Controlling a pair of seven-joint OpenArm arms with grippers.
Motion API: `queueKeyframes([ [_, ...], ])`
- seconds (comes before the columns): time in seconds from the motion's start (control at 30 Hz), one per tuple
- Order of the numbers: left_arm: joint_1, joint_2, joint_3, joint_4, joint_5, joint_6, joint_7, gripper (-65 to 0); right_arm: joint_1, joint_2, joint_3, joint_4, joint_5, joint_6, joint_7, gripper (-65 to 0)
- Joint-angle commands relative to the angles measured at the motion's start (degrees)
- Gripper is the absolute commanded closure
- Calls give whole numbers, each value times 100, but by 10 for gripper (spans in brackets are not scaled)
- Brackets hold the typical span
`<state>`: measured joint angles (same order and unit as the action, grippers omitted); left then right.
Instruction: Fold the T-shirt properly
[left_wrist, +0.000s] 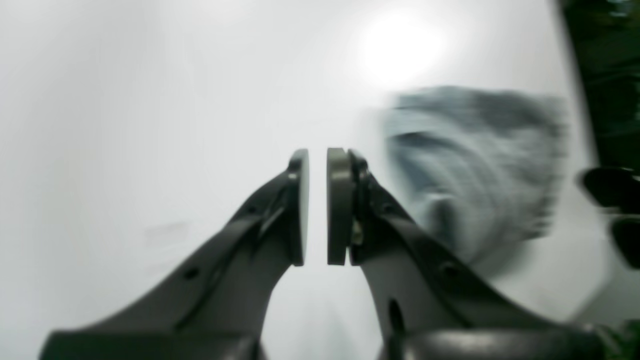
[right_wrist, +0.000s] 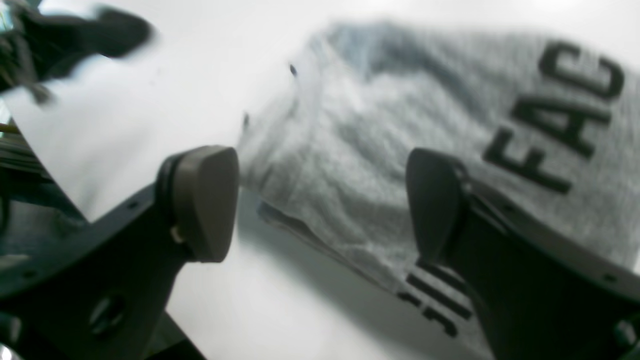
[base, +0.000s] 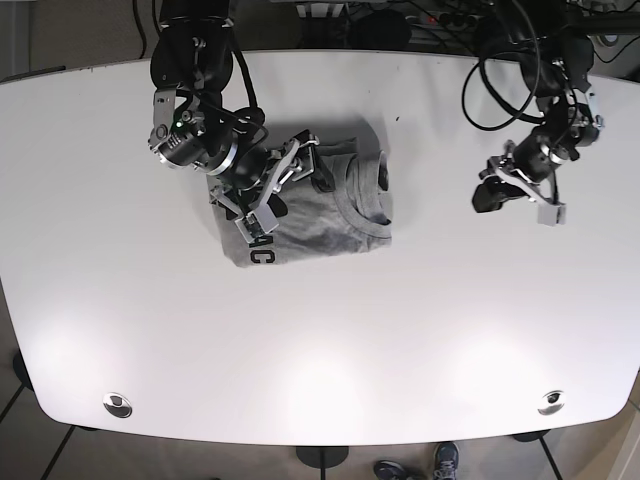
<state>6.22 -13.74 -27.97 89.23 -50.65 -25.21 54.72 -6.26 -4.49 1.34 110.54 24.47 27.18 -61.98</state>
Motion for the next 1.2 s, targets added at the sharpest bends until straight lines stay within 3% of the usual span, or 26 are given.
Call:
queueKeyframes([
  [0.03, 183, -415, -12, 180, -152, -41, -78, -49, 33, -21, -7, 18, 142, 38, 145, -499],
  [0.1, 306, -618, -3, 242, -161, -50, -78, -50, 103, -21, 2, 10, 133, 38, 154, -480],
  [0.2, 446, -635, 260, 831, -143, -50, -96, -50, 340, 14, 37, 10, 98, 21, 154, -361],
  [0.3, 429, -626, 1034, 1393, -135, -24, -105, -50, 692, 14, 459, -26, 98, 21, 154, -233],
  [0.37, 402, -380, 1860, 1534, 147, -24, -114, -50, 1079, 111, 661, -421, 89, 21, 154, -136],
  [0.43, 235, -46, 2397, 1596, 621, -24, -114, -50, 1431, 374, 635, -940, 98, 21, 154, -82],
  [0.5, 200, 429, 3056, 1604, 1439, -24, -114, -50, 1773, 577, 644, -1555, 98, 29, 259, -71],
  [0.6, 227, 895, 3663, 1604, 2476, -24, -114, -50, 1976, 858, 608, -2276, 98, 29, 927, -71],
  [0.7, 332, 1176, 3830, 1560, 3074, -41, -122, -49, 2108, 1087, 600, -3094, 98, 38, 1490, -70],
  [0.87, 367, 1026, 3830, 1560, 3144, -41, -122, -49, 2108, 1368, 600, -4184, 98, 56, 2457, -68],
  [1.03, 235, 912, 3663, 1059, 3153, -41, -149, -49, 2090, 1482, 600, -4254, 116, 56, 2554, -67],
  [1.2, -573, 895, 3399, 119, 3136, -50, -360, -49, 1879, 1509, 608, -4096, 116, 56, 2562, -67],
])
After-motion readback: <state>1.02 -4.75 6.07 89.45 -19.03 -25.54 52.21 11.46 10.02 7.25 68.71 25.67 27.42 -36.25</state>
